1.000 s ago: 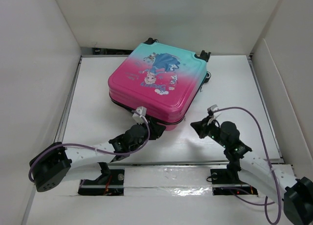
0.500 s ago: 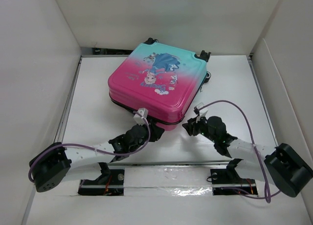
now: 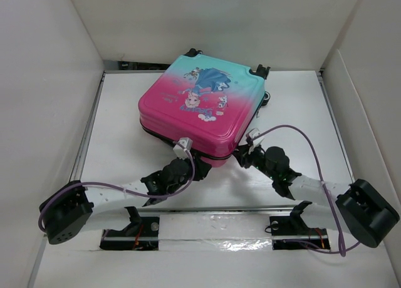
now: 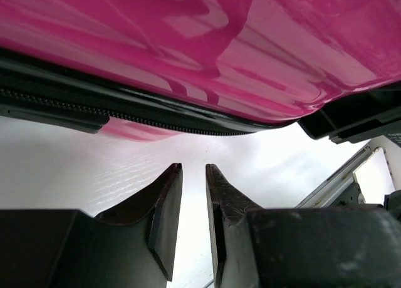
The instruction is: Pack the luggage
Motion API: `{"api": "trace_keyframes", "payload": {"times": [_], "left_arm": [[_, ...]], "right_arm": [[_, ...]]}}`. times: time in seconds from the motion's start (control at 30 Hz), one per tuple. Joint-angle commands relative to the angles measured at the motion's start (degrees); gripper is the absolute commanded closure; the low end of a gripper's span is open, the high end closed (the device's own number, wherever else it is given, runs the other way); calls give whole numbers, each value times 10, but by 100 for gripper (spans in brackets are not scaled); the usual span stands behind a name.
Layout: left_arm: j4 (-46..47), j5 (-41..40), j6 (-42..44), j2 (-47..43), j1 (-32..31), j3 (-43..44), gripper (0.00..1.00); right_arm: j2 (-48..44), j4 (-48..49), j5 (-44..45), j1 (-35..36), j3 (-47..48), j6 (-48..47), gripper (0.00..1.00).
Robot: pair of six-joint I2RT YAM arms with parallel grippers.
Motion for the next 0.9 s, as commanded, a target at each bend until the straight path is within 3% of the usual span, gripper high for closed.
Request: {"api": "trace_keyframes", "payload": {"times": [0.0, 0.17, 0.2, 0.27, 0.4, 0.67, 0.8, 0.87], "left_arm": [[9, -12, 14, 7, -2, 28, 81], [18, -25, 27, 14, -2, 41, 81], [20, -27, 28, 14, -2, 42, 81], [36, -27, 36, 17, -2, 50, 81], [42, -54, 62, 37, -2, 81, 81], [60, -79, 93, 76, 10, 141, 81], [73, -65, 101, 90, 18, 160, 81], [78, -50, 102, 106, 18, 170, 81]], "right_arm": [[16, 92, -8, 5, 20, -21, 63], [54, 137, -29, 0, 27, -11, 82], [62, 148, -25, 0, 25, -3, 92], [64, 168, -14, 7, 14, 23, 100], [40, 147, 17, 58, -5, 51, 100], [-54, -81, 86, 212, -31, 141, 100], [-84, -156, 135, 322, -12, 189, 100], [-81, -159, 159, 344, 3, 196, 100]]}}
